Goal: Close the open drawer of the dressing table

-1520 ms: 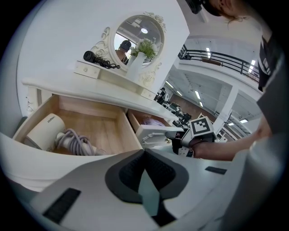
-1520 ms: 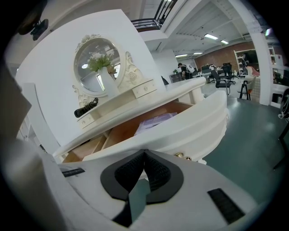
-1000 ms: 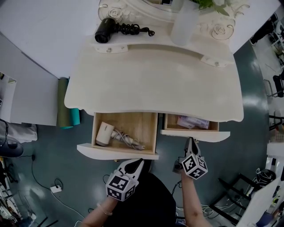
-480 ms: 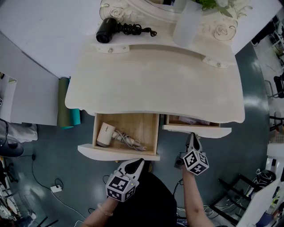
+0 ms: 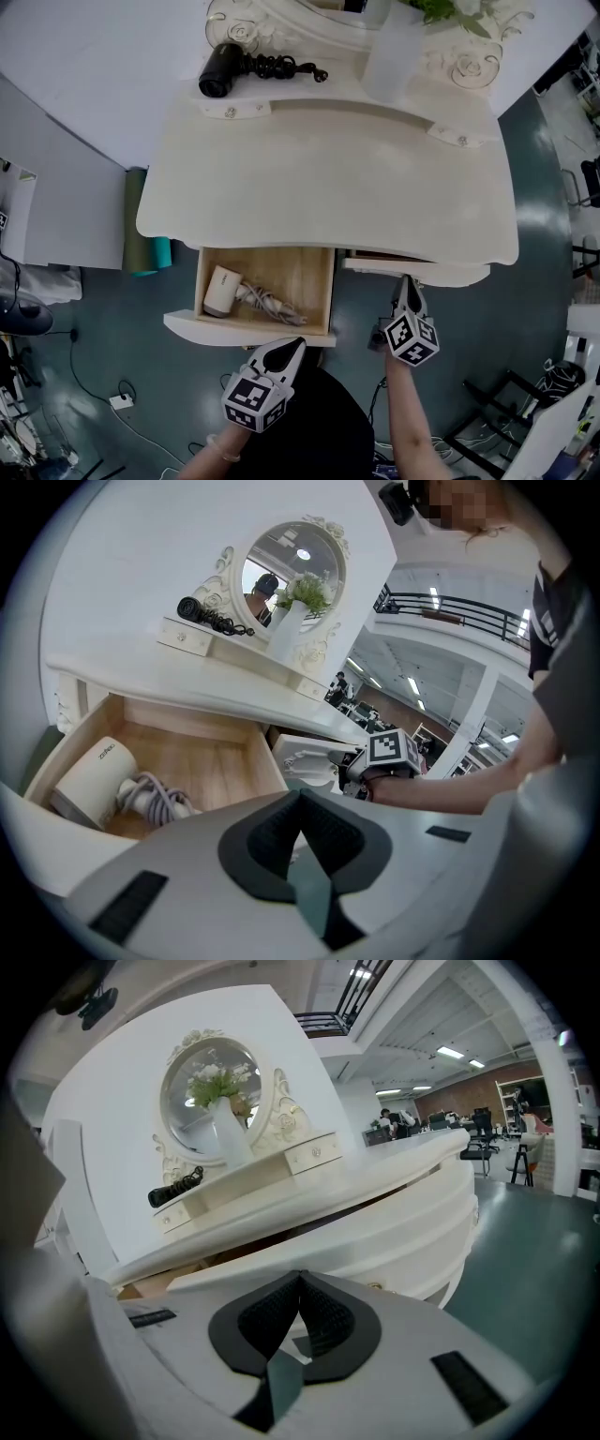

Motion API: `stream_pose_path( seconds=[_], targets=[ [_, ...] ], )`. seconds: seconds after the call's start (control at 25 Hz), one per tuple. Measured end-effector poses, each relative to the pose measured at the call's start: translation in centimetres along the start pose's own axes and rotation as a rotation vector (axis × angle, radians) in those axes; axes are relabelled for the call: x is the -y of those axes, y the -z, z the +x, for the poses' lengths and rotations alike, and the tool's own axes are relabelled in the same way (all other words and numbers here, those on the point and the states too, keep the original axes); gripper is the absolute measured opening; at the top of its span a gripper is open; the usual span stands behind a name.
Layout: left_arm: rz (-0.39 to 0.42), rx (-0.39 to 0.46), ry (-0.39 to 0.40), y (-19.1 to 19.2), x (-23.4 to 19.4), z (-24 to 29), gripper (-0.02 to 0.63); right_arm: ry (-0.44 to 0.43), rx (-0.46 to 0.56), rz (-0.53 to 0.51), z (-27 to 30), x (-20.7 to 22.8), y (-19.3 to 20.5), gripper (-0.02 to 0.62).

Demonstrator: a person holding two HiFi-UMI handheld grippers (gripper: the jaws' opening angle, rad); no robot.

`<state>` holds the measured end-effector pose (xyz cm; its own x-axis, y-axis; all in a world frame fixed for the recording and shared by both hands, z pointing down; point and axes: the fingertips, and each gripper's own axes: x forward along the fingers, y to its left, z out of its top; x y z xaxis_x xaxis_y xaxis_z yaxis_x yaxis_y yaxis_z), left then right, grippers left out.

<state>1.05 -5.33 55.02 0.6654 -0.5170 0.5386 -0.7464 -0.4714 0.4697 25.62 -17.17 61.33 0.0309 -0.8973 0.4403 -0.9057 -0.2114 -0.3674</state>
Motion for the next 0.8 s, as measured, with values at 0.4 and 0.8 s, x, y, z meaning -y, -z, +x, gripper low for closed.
stream_pose_path(
  seconds=[0.4,0.8],
  targets=[
    [0.006,-0.006,0.001,-2.3,-0.2,1.7,0.020,-0.013,0.018,-0.004,1.5,-0.2,-0.7,0.026],
    [-0.001,-0.018,-0.006,-2.7,-0.5,2.1,0.020,-0.024,0.041,-0.014,3.5,-0.5,-1.7,0.026]
  ],
)
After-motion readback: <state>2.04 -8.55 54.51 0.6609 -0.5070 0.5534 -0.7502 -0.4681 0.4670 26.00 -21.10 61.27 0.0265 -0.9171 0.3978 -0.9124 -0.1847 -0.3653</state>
